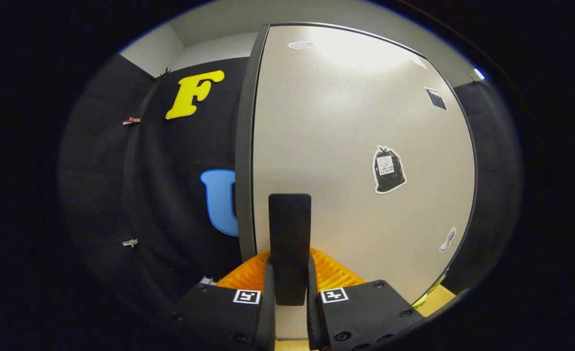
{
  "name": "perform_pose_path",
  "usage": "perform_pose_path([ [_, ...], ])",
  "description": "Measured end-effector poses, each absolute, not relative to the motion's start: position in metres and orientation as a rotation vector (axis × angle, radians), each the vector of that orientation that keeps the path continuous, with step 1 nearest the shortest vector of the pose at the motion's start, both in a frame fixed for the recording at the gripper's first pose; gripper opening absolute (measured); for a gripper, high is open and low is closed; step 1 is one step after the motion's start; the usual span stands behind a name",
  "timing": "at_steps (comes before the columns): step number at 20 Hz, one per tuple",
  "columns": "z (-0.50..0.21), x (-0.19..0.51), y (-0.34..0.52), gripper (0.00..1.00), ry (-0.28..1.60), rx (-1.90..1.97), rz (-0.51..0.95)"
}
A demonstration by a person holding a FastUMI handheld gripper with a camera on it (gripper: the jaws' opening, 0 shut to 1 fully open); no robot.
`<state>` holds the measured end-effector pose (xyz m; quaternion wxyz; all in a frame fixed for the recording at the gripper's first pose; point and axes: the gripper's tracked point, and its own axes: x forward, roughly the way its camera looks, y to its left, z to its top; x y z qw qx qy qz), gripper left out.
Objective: Open the shoe cabinet door, grab the shoes and put them into the shoe cabinet, then close the shoe cabinet door.
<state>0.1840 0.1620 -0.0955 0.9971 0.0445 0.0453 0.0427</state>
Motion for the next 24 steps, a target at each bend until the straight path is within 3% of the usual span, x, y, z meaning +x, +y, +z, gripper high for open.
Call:
perform_pose_path([
  [1,-0.094,0.180,0.162,0.23,0.091,0.088,0.091],
  [2,-0.095,0.180,0.162,0.22,0.096,0.087,0.099],
  [13,-0.081,0.103,0.146,0.22,0.105,0.107,0.198],
  [24,-0.074,0.020,0.077,0.22,0.106,0.131,0.248],
])
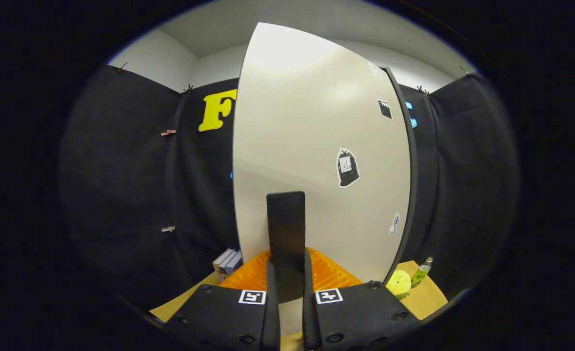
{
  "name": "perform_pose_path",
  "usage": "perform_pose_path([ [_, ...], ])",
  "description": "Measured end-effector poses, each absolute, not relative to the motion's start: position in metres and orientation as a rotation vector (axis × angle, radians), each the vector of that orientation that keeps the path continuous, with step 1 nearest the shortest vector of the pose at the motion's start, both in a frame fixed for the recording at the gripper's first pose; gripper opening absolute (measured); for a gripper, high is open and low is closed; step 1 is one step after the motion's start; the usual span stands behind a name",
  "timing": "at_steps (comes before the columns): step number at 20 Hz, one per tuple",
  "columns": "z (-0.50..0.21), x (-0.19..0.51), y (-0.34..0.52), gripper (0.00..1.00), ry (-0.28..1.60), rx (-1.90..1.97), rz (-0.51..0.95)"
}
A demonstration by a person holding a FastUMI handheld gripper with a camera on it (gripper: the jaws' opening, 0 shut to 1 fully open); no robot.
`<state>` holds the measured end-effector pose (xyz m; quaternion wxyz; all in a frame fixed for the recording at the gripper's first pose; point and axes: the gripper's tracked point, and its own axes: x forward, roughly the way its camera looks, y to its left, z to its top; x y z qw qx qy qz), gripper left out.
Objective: Open the shoe cabinet door, grab the shoes and put them into the shoe cabinet, then close the shoe cabinet door.
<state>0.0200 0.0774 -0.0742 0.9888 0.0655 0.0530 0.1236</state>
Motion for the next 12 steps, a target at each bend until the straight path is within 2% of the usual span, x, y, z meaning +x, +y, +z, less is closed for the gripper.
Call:
perform_pose_path([
  [12,-0.076,-0.031,-0.010,0.21,0.101,0.164,0.197],
])
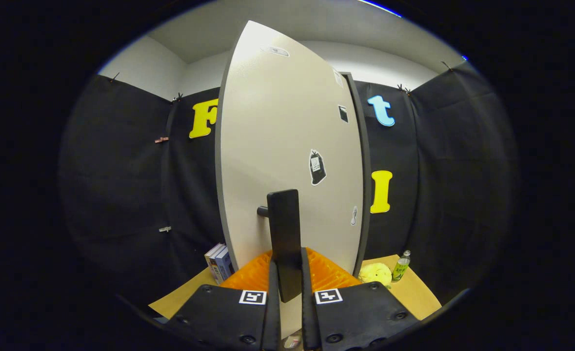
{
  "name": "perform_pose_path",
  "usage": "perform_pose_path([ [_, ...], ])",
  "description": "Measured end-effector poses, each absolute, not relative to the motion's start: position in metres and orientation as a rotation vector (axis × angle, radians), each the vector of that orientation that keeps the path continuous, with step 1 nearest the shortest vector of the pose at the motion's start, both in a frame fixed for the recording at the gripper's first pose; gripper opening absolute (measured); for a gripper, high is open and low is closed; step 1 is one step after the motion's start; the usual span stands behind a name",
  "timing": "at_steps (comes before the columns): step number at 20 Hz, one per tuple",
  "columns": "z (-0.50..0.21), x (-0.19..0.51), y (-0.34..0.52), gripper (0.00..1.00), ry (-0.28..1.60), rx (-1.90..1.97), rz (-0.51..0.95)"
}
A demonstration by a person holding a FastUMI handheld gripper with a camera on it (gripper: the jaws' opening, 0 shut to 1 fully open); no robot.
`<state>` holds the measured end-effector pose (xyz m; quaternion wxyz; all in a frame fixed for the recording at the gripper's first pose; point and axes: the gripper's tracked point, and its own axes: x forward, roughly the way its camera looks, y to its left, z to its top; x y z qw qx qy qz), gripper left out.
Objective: Open the shoe cabinet door, grab the shoes and put them into the shoe cabinet, then close the shoe cabinet door.
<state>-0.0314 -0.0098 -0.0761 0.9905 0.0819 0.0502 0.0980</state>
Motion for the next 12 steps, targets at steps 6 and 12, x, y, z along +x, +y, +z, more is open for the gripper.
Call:
perform_pose_path([
  [6,-0.080,-0.043,-0.060,0.20,0.134,0.128,0.101],
  [12,-0.088,-0.062,-0.120,0.20,0.166,0.145,-0.006],
])
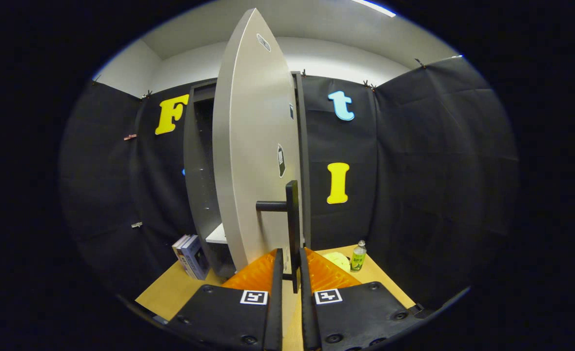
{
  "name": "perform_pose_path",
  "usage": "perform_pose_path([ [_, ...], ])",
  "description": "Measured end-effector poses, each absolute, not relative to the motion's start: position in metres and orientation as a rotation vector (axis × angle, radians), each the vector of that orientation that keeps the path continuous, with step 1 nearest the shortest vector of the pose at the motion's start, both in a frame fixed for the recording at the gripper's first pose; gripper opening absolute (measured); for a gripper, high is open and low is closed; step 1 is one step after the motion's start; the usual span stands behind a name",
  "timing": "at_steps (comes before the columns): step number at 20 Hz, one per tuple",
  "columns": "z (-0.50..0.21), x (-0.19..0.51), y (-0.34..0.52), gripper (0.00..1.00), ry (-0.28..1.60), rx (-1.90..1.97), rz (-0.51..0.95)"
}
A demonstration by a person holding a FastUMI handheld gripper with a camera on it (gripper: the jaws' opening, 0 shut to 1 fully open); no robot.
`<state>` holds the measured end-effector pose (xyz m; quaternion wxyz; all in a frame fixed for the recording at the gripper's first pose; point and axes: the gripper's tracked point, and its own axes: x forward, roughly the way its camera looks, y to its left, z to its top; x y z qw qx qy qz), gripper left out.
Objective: Open the shoe cabinet door, grab the shoes and put them into the shoe cabinet, then close the shoe cabinet door.
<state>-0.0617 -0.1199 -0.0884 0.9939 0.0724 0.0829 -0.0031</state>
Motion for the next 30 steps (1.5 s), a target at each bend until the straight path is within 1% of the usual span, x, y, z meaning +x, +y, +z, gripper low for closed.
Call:
perform_pose_path([
  [3,-0.088,-0.067,-0.145,0.15,0.174,0.146,-0.039],
  [10,-0.076,-0.085,-0.195,0.15,0.146,0.170,-0.134],
  [17,-0.072,-0.093,-0.195,0.15,0.125,0.166,-0.132],
  [20,-0.070,-0.094,-0.166,0.47,0.120,0.130,-0.053],
  [22,-0.091,-0.107,-0.124,0.69,0.155,0.123,0.015],
  [23,-0.104,-0.110,-0.109,0.75,0.181,0.125,0.040],
  [24,-0.117,-0.109,-0.093,0.84,0.206,0.130,0.070],
  [26,-0.157,-0.099,-0.060,0.89,0.282,0.146,0.134],
  [30,-0.268,-0.097,0.002,0.89,0.507,0.184,0.216],
])
